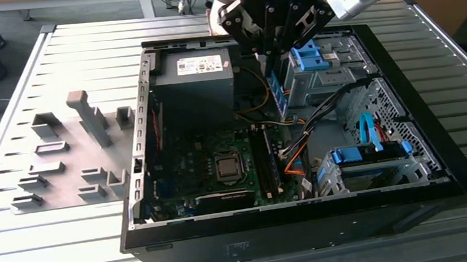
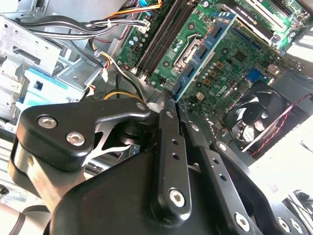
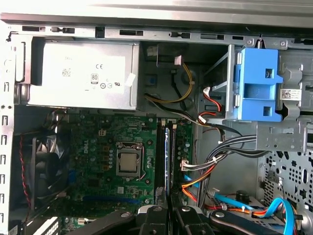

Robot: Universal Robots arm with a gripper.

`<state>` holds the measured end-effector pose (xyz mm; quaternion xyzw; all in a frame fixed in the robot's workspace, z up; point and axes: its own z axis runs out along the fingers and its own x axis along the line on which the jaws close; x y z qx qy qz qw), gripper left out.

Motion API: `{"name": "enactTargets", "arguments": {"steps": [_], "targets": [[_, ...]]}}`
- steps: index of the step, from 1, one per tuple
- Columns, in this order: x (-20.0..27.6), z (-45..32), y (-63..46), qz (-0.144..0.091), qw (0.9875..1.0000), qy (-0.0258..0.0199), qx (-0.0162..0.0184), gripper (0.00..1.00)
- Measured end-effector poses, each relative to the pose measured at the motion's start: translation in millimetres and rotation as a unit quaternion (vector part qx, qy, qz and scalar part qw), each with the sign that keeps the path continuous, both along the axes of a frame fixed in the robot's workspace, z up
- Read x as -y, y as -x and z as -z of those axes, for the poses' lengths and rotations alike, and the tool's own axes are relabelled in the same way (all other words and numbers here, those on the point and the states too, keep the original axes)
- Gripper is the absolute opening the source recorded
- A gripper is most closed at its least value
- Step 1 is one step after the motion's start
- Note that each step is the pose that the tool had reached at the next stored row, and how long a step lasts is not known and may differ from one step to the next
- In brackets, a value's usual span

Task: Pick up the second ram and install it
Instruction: 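Insert the second ram into the second slot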

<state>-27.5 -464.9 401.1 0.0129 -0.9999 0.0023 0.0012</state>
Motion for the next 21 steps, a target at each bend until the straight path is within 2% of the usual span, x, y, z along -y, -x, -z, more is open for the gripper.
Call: {"name": "enactTargets", "arguments": {"steps": [2, 21], "targets": [[0.0, 4.0, 0.0, 0.000, 1.0000, -0.0001, 0.0000, 0.14], [0.0, 9.8, 0.0, 0.000, 1.0000, -0.0001, 0.0000, 0.14]]}}
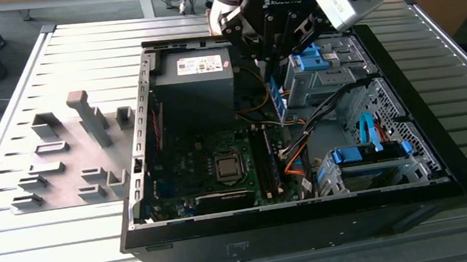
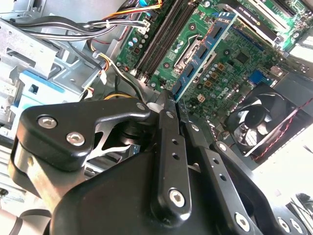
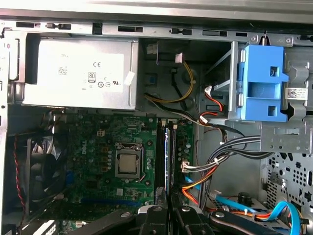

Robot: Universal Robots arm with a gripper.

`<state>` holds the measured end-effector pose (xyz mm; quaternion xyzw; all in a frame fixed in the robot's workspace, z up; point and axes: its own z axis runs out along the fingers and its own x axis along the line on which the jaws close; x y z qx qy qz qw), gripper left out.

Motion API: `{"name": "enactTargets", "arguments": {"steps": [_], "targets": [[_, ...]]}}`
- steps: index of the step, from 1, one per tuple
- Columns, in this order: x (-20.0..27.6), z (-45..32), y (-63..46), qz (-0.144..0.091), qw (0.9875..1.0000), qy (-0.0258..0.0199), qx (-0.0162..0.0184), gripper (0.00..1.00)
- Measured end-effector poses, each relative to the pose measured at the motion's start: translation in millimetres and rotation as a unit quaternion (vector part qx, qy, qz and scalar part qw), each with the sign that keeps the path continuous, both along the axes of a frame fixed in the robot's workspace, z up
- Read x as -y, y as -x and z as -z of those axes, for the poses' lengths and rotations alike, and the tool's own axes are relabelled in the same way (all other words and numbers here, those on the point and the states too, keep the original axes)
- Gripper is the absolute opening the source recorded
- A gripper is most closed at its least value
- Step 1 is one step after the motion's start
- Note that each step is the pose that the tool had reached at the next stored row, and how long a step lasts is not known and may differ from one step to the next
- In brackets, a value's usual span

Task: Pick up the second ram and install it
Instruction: 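Insert the second ram into the second slot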

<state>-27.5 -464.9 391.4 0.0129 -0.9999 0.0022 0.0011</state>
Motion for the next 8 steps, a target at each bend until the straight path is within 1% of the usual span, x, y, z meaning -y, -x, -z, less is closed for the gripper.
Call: {"name": "enactTargets", "arguments": {"steps": [5, 8], "targets": [[0.0, 3.7, 1.1, 0.000, 1.0000, 0.0000, -0.0006, 0.14], [0.3, 8.9, 1.6, -0.001, 1.0000, 0.0000, -0.0012, 0.14]]}}
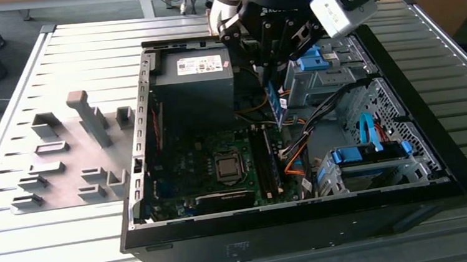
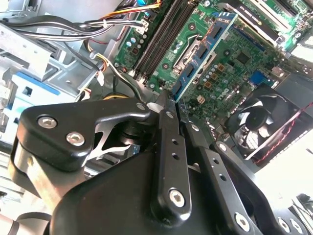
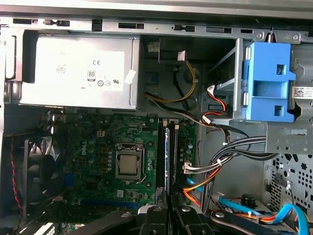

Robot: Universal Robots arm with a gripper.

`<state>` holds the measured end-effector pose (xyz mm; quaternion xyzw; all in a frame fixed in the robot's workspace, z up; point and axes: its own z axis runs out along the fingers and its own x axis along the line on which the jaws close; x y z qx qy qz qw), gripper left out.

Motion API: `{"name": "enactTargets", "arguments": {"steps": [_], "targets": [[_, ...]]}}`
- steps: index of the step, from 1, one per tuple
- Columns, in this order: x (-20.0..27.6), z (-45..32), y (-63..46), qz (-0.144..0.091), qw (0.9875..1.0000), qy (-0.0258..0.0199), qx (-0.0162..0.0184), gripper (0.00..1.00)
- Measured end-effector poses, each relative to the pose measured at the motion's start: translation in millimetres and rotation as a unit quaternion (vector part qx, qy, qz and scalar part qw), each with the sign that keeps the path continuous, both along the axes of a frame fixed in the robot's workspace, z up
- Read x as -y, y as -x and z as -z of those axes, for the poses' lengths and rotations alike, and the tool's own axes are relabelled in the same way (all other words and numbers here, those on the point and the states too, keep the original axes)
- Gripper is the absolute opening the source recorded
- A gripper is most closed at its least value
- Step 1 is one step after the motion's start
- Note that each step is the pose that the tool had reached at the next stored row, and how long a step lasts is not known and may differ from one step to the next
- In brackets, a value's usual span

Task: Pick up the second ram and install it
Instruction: 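Insert the second ram into the second slot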

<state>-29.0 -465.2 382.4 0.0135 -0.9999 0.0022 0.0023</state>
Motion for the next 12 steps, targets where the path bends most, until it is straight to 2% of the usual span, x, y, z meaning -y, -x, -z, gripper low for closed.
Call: {"name": "enactTargets", "arguments": {"steps": [5, 10, 12], "targets": [[1.0, 8.2, 0.9, -0.020, 0.9998, 0.0000, -0.0020, 0.14], [1.0, 17.1, 2.2, -0.020, 0.9998, 0.0000, -0.0022, 0.14], [1.0, 18.3, 2.2, -0.020, 0.9998, 0.0001, -0.0022, 0.14]]}}
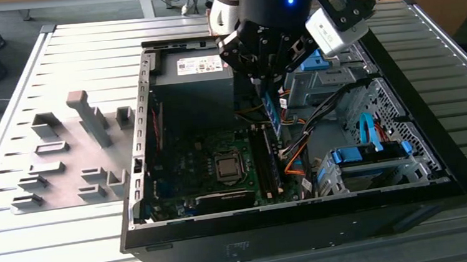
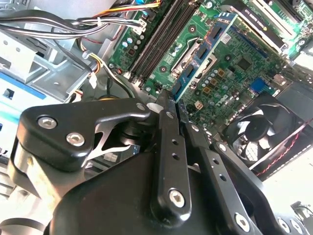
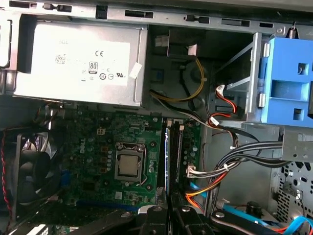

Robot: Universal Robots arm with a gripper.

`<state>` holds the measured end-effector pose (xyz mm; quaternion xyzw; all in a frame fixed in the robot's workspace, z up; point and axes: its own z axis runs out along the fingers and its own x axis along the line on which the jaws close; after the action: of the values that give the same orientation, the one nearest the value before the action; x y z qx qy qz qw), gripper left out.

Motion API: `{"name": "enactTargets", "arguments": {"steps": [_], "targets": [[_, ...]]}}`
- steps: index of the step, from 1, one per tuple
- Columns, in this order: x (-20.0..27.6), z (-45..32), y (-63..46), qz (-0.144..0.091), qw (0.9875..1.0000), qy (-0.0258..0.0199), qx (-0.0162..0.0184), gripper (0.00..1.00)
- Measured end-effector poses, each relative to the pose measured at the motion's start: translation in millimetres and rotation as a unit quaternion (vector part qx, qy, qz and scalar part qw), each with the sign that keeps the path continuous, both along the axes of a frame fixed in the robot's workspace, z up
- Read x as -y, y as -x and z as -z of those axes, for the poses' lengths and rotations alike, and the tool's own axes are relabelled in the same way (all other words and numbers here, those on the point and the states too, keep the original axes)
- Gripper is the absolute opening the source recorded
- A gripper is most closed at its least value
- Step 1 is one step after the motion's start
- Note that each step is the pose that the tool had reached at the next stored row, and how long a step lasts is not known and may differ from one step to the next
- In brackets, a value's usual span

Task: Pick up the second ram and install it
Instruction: 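Insert the second ram into the second slot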

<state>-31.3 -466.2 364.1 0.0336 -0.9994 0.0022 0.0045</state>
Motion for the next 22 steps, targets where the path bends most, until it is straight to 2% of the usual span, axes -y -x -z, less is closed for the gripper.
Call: {"name": "enactTargets", "arguments": {"steps": [22], "targets": [[0.0, 6.0, 0.0, 0.000, 1.0000, -0.0001, 0.0000, 0.14]]}}
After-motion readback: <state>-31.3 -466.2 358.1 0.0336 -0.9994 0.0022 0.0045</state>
